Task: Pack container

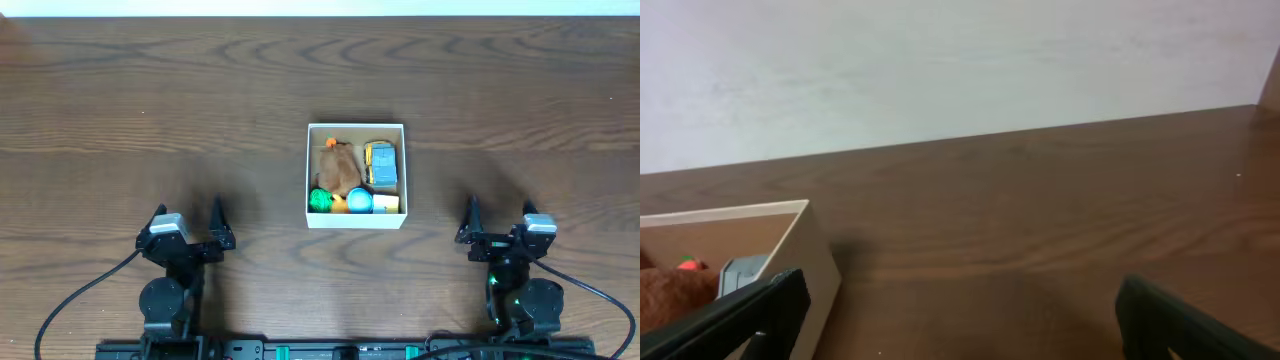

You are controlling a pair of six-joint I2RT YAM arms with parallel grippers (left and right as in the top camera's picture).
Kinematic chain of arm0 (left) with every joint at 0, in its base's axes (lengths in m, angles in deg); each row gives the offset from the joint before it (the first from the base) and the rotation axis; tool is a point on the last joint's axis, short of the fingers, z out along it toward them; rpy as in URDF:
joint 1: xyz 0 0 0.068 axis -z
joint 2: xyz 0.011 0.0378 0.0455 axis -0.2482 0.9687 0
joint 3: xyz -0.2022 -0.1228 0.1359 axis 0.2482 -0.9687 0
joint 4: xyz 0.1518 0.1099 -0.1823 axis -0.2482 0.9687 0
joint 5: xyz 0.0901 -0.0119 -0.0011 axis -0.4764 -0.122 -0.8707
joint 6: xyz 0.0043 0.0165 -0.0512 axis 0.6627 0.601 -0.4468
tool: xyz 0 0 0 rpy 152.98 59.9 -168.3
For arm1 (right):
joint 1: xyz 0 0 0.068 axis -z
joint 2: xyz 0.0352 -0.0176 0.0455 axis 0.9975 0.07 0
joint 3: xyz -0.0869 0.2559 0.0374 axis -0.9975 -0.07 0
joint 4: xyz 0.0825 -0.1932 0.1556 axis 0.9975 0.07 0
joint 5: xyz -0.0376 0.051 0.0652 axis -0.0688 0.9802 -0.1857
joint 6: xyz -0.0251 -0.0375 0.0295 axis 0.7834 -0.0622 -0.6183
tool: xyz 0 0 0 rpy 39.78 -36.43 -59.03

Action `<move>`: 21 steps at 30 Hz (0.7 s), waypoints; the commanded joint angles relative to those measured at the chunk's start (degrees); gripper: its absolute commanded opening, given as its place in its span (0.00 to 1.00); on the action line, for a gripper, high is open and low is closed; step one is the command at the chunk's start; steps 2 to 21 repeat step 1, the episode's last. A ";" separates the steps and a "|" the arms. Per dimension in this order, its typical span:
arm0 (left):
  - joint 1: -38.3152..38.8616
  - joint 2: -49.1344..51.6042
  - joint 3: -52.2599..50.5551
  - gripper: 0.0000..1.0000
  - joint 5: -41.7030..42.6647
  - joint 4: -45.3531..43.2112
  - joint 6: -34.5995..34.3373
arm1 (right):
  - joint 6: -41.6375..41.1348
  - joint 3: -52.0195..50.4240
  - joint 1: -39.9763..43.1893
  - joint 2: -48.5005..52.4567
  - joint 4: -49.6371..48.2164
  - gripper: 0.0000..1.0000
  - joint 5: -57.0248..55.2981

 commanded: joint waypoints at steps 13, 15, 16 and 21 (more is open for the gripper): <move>-0.31 -0.35 -0.96 0.98 -0.28 2.54 0.74 | 0.83 -0.13 0.28 -0.39 0.26 0.99 0.44; -0.31 -0.35 -0.96 0.98 -0.28 2.54 0.74 | 0.83 -0.13 0.28 -0.39 0.26 0.99 0.44; -0.31 -0.35 -0.96 0.98 -0.28 2.54 0.74 | 0.83 -0.13 0.28 -0.39 0.26 0.99 0.44; -0.31 -0.35 -0.96 0.98 -0.28 2.54 0.74 | 0.83 -0.13 0.28 -0.39 0.26 0.99 0.44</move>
